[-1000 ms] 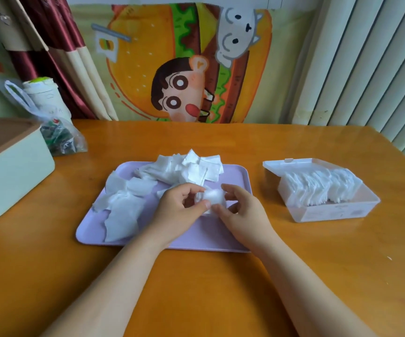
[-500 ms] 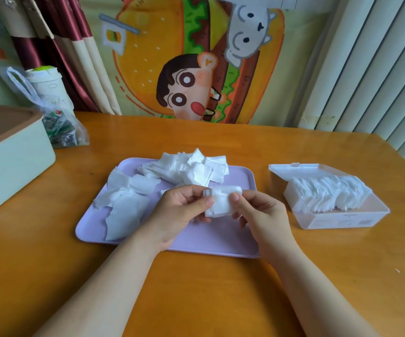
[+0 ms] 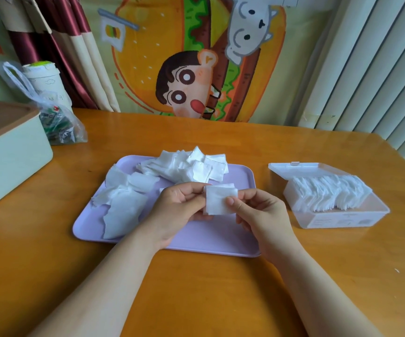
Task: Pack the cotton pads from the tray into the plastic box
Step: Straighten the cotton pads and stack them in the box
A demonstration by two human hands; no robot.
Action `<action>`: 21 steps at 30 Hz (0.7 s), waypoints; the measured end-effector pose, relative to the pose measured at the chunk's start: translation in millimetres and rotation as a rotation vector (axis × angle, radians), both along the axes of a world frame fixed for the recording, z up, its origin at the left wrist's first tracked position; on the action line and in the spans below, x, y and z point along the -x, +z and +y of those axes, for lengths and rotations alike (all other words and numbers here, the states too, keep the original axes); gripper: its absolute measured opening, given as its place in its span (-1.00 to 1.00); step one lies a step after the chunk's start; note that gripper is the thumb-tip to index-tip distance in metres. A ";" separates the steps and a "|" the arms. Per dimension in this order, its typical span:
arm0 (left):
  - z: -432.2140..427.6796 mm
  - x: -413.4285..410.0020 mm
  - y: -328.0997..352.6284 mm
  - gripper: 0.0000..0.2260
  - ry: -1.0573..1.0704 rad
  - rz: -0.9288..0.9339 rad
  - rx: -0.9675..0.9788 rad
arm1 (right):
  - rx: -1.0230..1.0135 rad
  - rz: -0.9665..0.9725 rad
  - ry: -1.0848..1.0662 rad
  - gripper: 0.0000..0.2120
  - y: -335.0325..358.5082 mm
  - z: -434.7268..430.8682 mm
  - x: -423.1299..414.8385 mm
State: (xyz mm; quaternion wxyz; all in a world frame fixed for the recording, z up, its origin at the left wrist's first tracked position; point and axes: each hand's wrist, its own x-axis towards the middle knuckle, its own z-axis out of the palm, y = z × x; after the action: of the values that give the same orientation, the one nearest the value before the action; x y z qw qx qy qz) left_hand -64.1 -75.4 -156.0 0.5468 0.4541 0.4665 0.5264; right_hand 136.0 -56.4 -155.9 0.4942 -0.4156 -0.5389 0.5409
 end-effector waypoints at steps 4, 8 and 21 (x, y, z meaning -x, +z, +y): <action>0.2 0.6 -0.8 -0.80 -0.029 0.020 -0.015 | -0.005 -0.015 -0.007 -0.92 -2.8 1.6 0.2; -1.0 0.4 0.7 -0.80 -0.064 0.031 -0.028 | -0.028 -0.026 -0.042 -0.91 -4.5 1.5 2.6; -3.3 2.1 6.7 -0.69 -0.119 -0.053 0.030 | -0.040 0.046 0.004 -0.94 -7.9 2.2 0.3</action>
State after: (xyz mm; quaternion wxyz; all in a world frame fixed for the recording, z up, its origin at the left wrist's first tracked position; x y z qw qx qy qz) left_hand -66.2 -78.6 -149.3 0.5963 0.4585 0.4319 0.4977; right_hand 135.7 -54.2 -163.8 0.5138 -0.3919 -0.5389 0.5404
